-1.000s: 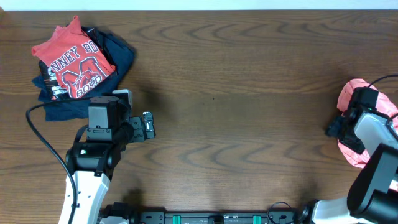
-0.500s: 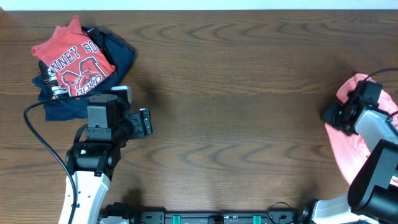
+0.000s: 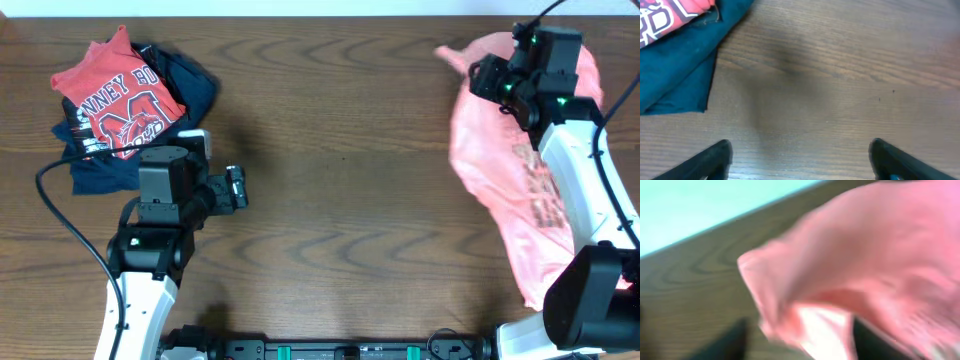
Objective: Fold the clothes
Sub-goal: 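Lift and shake the pink shirt with the right gripper, spreading it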
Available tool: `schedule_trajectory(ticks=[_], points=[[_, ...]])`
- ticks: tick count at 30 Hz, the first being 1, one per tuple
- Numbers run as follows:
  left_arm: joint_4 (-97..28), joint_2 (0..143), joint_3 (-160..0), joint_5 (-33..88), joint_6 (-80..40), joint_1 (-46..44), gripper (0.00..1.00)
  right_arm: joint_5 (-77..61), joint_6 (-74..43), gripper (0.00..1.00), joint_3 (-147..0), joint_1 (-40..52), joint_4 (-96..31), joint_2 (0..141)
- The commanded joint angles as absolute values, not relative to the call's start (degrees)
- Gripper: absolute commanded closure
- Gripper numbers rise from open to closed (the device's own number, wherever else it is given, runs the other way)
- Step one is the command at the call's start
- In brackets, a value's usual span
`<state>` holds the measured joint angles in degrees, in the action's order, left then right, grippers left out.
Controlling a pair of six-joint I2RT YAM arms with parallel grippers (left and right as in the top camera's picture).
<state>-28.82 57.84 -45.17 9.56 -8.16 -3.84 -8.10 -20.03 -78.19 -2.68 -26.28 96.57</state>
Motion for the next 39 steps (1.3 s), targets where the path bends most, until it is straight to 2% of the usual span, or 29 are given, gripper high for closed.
schedule_trajectory(ticks=[1,5,12,22,31,32,34,35,37,38,39], points=[[-28.58,58.89,-46.3,10.11,-10.33,-3.55,0.02,2.98,-17.63,0.01,-79.09,-4.4,-31.99,96.23],[-28.62,59.9,-46.3,10.13,-13.04,-3.62,0.02,12.73,-17.74,0.01,-78.89,-7.27,-47.27,96.23],[-28.77,60.25,-46.3,10.13,-14.13,-3.62,0.02,16.36,-17.78,0.01,-74.96,-12.25,-64.12,96.23],[-30.76,60.25,-46.3,10.13,-14.31,-3.6,0.02,16.1,-21.28,0.01,-55.07,-13.45,-62.59,96.23],[-30.76,60.25,-46.3,10.13,-14.33,-3.6,0.02,16.08,-23.75,0.02,-42.24,-13.45,-50.04,96.23],[-30.76,60.25,-46.3,10.13,-14.33,-3.6,0.02,16.05,-23.75,0.05,-41.47,-13.45,-48.97,96.23],[-30.76,60.25,-46.3,10.13,-14.33,-3.6,0.02,16.08,-23.75,0.19,-40.66,-13.45,-47.94,96.23],[-30.76,60.25,-46.3,10.13,-14.33,-3.6,0.02,16.05,-23.77,0.28,-40.4,-13.45,-47.88,96.23],[-30.76,60.25,-46.3,10.13,-14.33,-3.6,0.02,15.88,-23.79,0.55,-40.25,-13.45,-47.86,96.23],[-30.76,60.25,-46.3,10.13,-14.33,-3.6,0.02,15.62,-23.79,0.62,-40.25,-13.45,-47.72,96.23],[-30.76,60.25,-46.3,10.13,-14.33,-3.6,0.02,15.62,-23.79,0.66,-40.25,-13.45,-47.51,96.23]])
